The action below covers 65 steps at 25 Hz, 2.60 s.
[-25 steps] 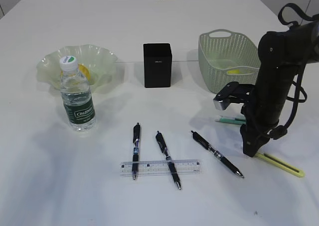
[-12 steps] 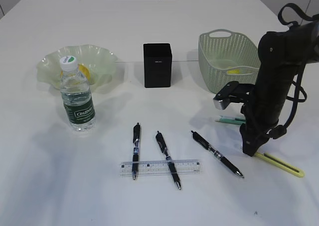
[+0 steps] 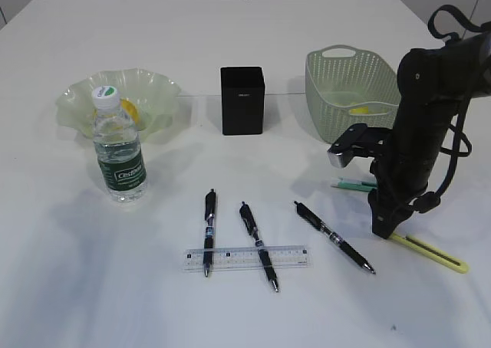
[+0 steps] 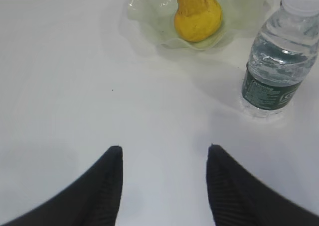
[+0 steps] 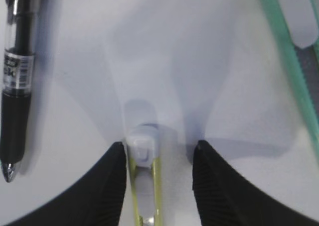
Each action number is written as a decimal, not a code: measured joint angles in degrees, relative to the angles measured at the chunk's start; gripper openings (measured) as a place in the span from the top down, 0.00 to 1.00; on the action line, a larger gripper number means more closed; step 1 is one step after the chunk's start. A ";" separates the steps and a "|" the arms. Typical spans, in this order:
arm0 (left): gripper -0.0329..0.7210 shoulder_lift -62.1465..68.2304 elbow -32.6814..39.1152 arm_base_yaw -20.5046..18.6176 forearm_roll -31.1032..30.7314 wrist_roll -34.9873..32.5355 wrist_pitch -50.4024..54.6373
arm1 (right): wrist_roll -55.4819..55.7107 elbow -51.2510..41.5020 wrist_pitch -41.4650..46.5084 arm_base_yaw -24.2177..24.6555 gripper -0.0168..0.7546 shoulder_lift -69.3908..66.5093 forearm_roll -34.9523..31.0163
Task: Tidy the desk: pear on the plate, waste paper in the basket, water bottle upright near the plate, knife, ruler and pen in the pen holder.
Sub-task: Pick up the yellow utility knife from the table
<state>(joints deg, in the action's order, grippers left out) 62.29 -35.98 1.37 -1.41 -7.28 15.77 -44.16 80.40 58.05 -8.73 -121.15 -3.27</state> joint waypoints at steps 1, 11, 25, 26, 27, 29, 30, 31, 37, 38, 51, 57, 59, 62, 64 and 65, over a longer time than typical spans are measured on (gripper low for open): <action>0.45 0.00 0.00 0.00 0.00 0.00 0.00 | 0.00 0.00 0.00 0.00 0.55 0.00 0.07; 0.45 0.00 0.00 0.00 0.00 0.00 0.00 | 1.31 0.00 2.38 0.00 0.55 0.00 1.05; 0.45 0.00 0.00 0.00 0.00 0.00 -1.37 | 1.53 0.00 1.78 0.00 0.55 0.00 1.08; 0.45 0.00 0.00 0.00 0.00 0.00 -1.49 | 1.53 0.00 1.55 0.00 0.55 0.00 1.08; 0.45 0.00 0.00 0.00 0.00 0.00 -1.61 | 1.53 0.00 1.55 0.00 0.55 0.00 1.08; 0.45 0.00 0.00 0.00 0.00 0.00 -1.83 | 1.57 0.00 1.44 0.00 0.55 0.00 1.08; 0.45 0.00 0.00 0.00 0.00 0.00 -1.92 | 1.67 0.00 1.58 0.00 0.55 0.00 1.08; 0.45 0.00 0.00 0.00 0.00 0.00 -1.92 | 1.67 0.00 2.04 0.00 0.55 0.00 1.08; 0.45 0.00 0.00 0.00 0.00 0.00 -2.51 | 1.71 0.00 6.28 0.00 0.55 0.00 1.08; 0.45 0.00 0.00 0.00 0.00 0.00 -2.65 | 1.71 0.00 6.28 0.00 0.55 0.00 1.08; 0.45 0.00 0.00 0.00 0.00 0.00 -3.02 | 1.92 0.00 3.53 0.00 0.55 0.00 -0.18; 0.45 0.00 0.00 0.00 0.00 0.00 -3.10 | 1.92 0.00 2.61 0.00 0.54 0.00 -0.18; 0.45 0.00 0.00 0.00 0.00 0.00 -3.10 | 2.01 0.00 1.39 0.00 0.54 0.00 -0.18; 0.45 0.00 0.00 0.00 0.04 0.00 -3.10 | 2.39 0.00 -0.12 0.00 0.54 0.00 -0.32; 0.45 0.00 0.00 0.00 0.13 0.00 -3.19 | 2.52 0.00 -1.20 0.00 0.54 0.00 -0.44; 0.45 0.00 0.00 0.00 0.13 0.00 -3.33 | 2.64 0.00 -1.46 0.00 0.54 -0.08 -0.44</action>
<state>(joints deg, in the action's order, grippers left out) 62.29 -35.98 1.37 -1.28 -7.28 12.43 -41.52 80.40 56.59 -8.73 -121.23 -3.71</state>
